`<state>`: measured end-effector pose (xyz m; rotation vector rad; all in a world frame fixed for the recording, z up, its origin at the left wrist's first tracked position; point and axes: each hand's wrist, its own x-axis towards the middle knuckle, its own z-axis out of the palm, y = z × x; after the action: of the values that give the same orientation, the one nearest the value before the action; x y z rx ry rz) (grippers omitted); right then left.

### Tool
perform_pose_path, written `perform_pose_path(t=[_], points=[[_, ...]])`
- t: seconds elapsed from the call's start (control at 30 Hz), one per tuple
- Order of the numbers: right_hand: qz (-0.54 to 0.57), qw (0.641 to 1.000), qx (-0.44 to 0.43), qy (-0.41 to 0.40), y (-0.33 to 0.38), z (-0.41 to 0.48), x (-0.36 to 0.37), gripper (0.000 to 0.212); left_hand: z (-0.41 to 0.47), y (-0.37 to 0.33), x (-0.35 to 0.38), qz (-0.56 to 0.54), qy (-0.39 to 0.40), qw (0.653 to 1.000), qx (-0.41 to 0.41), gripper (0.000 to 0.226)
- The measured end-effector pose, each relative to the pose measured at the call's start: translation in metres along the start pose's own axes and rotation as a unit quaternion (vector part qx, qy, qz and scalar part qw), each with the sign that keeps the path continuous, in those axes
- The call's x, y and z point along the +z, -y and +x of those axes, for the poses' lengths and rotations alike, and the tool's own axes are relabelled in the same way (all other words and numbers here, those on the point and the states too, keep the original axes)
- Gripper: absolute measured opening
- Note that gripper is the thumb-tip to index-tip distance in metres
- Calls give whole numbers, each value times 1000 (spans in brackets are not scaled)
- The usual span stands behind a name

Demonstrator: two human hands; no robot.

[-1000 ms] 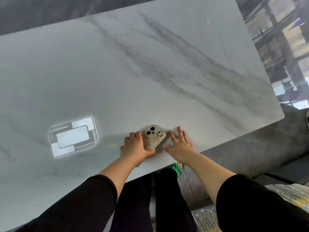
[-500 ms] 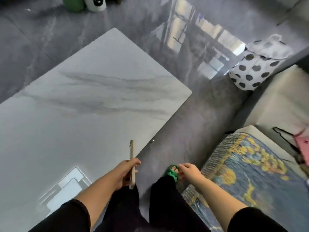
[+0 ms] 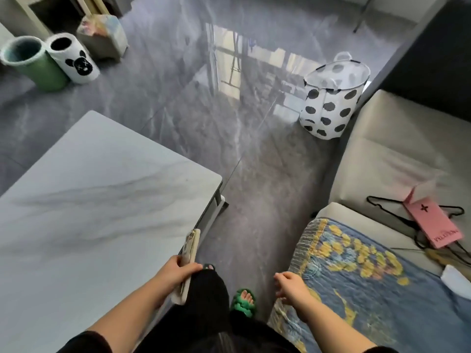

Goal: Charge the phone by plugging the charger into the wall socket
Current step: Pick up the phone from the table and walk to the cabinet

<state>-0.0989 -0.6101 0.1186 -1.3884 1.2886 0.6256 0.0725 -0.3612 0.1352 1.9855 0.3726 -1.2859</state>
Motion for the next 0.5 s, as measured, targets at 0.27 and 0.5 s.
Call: perform_pose_path(t=[0.27, 0.5], points=[[-26, 993, -116, -1, 180, 73, -46, 21, 64, -141, -30, 79, 17, 997, 18, 66], [-99, 990, -99, -6, 293, 119, -113, 19, 135, -255, -29, -60, 48, 996, -41, 55]])
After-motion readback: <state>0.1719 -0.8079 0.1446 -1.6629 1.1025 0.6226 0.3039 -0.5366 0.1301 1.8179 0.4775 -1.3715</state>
